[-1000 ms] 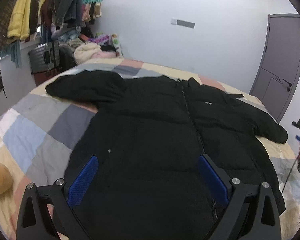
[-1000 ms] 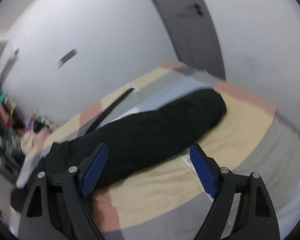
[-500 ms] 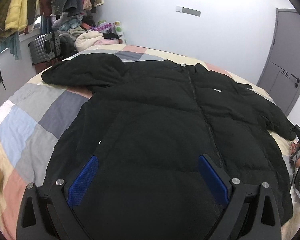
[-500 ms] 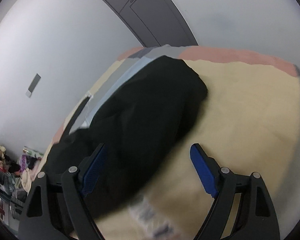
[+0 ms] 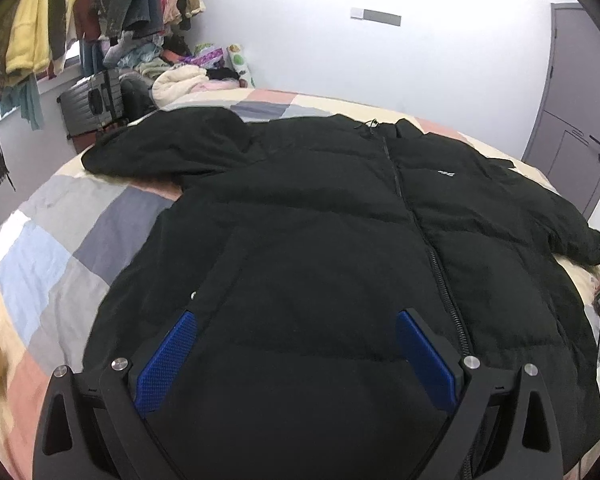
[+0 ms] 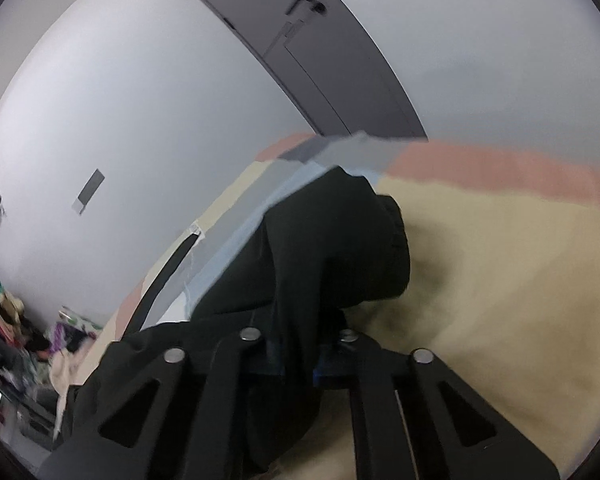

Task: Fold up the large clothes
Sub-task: 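Lift the gripped sleeve up off the bed with the right tool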

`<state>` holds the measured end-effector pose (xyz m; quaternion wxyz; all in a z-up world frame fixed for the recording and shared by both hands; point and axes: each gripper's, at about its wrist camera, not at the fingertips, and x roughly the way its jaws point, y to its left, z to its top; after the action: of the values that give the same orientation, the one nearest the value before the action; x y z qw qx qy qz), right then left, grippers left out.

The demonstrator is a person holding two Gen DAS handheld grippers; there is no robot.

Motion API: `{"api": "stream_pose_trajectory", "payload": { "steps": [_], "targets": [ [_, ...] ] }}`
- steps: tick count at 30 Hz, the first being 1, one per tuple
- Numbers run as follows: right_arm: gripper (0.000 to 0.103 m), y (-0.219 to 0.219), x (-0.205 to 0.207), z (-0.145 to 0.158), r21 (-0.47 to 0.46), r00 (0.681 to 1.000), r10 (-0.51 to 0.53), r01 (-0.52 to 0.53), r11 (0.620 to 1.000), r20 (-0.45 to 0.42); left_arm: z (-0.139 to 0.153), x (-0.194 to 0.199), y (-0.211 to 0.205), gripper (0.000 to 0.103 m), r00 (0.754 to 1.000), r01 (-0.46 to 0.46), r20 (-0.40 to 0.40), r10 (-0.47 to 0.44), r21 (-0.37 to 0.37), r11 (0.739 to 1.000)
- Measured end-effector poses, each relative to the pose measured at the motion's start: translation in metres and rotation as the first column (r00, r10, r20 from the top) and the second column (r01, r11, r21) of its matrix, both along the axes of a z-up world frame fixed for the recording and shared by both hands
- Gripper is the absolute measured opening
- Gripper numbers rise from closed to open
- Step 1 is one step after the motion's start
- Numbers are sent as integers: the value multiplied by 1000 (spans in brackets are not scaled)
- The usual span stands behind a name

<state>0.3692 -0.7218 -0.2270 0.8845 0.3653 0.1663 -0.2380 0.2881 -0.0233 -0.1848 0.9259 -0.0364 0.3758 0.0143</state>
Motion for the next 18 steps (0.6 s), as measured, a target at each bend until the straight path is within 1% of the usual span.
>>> {"api": "stream_pose_trajectory", "payload": {
  "steps": [1,4,6,7,9,10,12,16,17,18],
  "targets": [
    [6,-3,-4,5,-3,1000,-3,3,1000,1,3,-2,0,101,1000,8,6,-8,11,1000],
    [5,-3,-13,38,-32,1000,-7,7,999,11,11,-8,3,101,999,34,25,-34,24,999],
    [4,3,-19,68,-71,1000,7,-5,997,16,17,-12,9,101,999,40,33,-41,20,999],
    [4,6,-23,78,-82,1000,12,-10,997,24,19,-14,13,101,999,41,35,-41,15,999],
    [4,18,-28,113,-121,999,29,-24,992,36,23,-17,20,101,998,40,44,-40,9,999],
    [4,22,-26,124,-135,999,33,-28,990,39,25,-19,25,101,998,38,52,-38,9,999],
    [4,41,-29,158,-175,998,48,-39,984,48,29,-23,32,101,997,37,62,-37,4,999],
    [4,84,-21,216,-241,995,89,-74,968,52,40,-29,43,101,994,42,102,-41,1,999],
    [4,95,-20,227,-251,995,84,-66,966,59,43,-32,46,101,992,44,118,-44,6,999],
    [4,111,-17,244,-284,994,101,-85,955,44,44,-33,47,101,991,46,127,-47,10,999]
  ]
}}
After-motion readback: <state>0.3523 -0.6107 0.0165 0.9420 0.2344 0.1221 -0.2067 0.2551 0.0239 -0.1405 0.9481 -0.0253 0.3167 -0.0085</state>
